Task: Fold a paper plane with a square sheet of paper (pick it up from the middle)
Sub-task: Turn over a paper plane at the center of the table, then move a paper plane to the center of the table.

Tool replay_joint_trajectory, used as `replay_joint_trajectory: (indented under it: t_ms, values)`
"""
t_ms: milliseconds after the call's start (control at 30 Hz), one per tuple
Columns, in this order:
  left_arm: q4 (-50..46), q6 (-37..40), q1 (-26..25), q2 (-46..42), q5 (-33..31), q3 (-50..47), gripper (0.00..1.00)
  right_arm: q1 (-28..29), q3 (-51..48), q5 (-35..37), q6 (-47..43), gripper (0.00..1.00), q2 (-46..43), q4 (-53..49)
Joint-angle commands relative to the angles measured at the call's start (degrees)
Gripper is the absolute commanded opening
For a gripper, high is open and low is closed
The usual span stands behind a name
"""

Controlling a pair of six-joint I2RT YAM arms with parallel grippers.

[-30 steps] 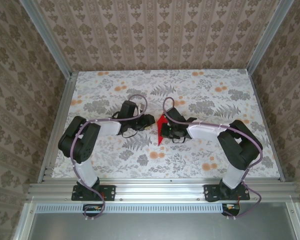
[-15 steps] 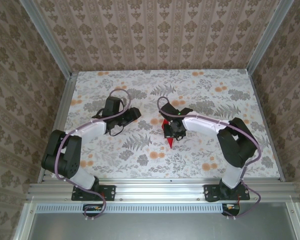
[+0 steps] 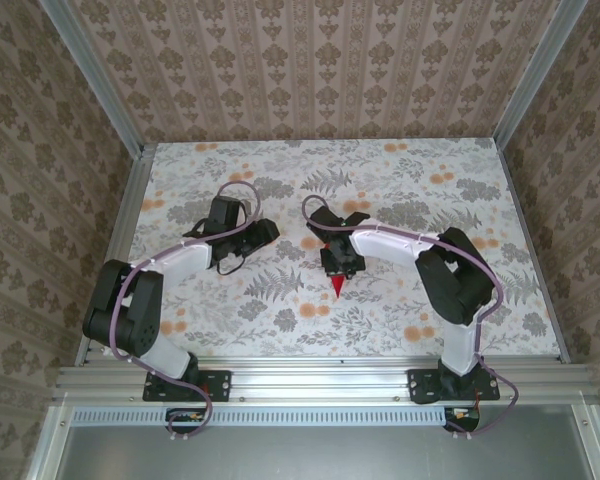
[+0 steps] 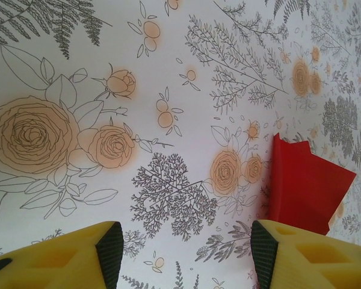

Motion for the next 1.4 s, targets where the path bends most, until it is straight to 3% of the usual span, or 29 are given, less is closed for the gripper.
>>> replay_joint_trajectory:
  t_ms: [0,200,533,800,867,1000,1100,1367]
  values:
    - [-1.20,1.87,0.77,-1.47,-0.61,-0.56,0.60,1.16,2.15,3.10,-0.02,0.19,2.67,-3.76]
    - [-1.56,2.16,0.94,-1.23,-0.83,-0.82,0.61,3.32,4.72,7.19,0.31,0.16,5.50,-6.22]
    - [-1.66,2.47,1.21,-1.25,-1.00,-1.12,0.61,6.82,8.71,12.81,1.26,0.19,10.18,-10.40]
    - [-2.01,2.69,1.37,-1.26,-1.11,-1.26,0.60,8.54,10.34,16.60,0.93,0.05,12.48,-12.24]
    - [-2.11,2.68,1.45,-1.26,-1.17,-1.24,0.60,8.81,10.61,17.22,0.93,0.06,12.89,-12.61]
    - [-2.25,2.76,1.66,-1.50,-1.09,-1.24,0.61,8.93,10.76,16.99,1.30,0.19,12.23,-12.82]
    - [-2.32,2.83,1.80,-1.71,-1.16,-1.20,0.60,8.91,10.45,16.50,1.19,0.19,10.36,-12.13]
    - [-2.71,3.01,2.11,-1.98,-1.09,-1.19,0.60,8.88,10.67,17.22,0.10,0.00,10.60,-11.48]
